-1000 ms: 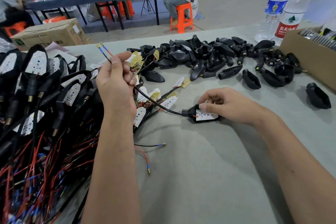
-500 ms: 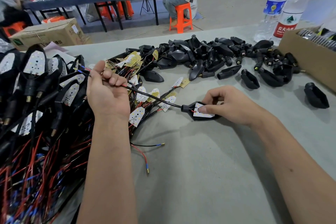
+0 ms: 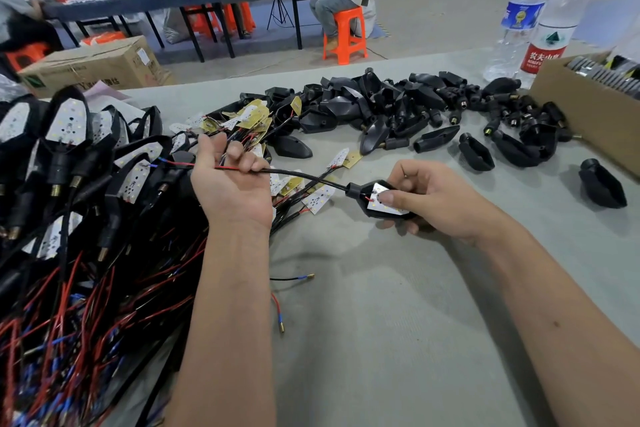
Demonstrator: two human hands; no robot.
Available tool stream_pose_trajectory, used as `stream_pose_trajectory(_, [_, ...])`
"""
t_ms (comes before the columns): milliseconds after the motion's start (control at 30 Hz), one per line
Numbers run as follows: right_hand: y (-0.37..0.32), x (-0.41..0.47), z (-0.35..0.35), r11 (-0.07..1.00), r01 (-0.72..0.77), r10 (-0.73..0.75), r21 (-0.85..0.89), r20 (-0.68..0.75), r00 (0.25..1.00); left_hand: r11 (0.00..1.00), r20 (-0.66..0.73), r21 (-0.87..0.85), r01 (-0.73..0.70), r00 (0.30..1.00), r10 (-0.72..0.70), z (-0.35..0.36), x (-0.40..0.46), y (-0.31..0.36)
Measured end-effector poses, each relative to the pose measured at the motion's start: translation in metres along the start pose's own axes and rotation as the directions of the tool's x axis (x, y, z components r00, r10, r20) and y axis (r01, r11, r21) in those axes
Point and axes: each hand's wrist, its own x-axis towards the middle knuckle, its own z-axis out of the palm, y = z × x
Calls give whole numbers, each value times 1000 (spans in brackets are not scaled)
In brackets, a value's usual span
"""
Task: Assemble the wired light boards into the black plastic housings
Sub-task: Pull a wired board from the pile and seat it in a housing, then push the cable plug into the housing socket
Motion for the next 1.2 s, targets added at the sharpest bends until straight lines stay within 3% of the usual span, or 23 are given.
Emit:
stream_pose_trajectory(433, [1, 1, -1, 999, -43, 44, 26, -35, 998, 999, 57, -17, 42, 998, -41, 8, -4, -5])
stream_pose_trajectory(567, [-4, -2, -8, 993, -70, 69, -98, -9, 998, 997, 4, 22, -80, 997, 79, 8, 2, 9])
stream_pose_trajectory(700, [-11, -9, -11, 980, -152, 168, -130, 126, 978, 978, -38, 84, -192, 980, 195, 1, 7, 32])
stream_pose_trajectory(833, [-18, -12, -14, 908, -175, 269, -379, 210, 940, 951, -8, 258, -169, 984, 177, 1, 4, 32])
stream_pose_trajectory(933, [-26, -14, -18, 897, -170, 292, -409, 257, 921, 927, 4, 358, -111, 993, 117, 3, 2, 22])
stream_pose_trajectory(1000, [-28, -10, -18, 904, -169, 256, -394, 181, 949, 903, 24, 422, -85, 996, 83, 3, 2, 14])
stream_pose_trajectory(1067, [-23, 2, -16, 903, -101, 87, -418, -52, 995, 869, 50, 492, -62, 998, 44, 1, 0, 8])
stream_pose_trajectory(1100, [-19, 13, -17, 882, -60, -33, -468, -189, 981, 848, 68, 527, -53, 997, 21, 1, 0, 6])
stream_pose_trajectory(1133, [-15, 24, -19, 830, -43, -140, -556, -282, 949, 829, 84, 558, -43, 996, -5, 1, 0, 4])
stream_pose_trajectory(1200, [-10, 46, -23, 669, -62, -216, -741, -274, 937, 792, 100, 610, -22, 994, -49, 2, -1, -2])
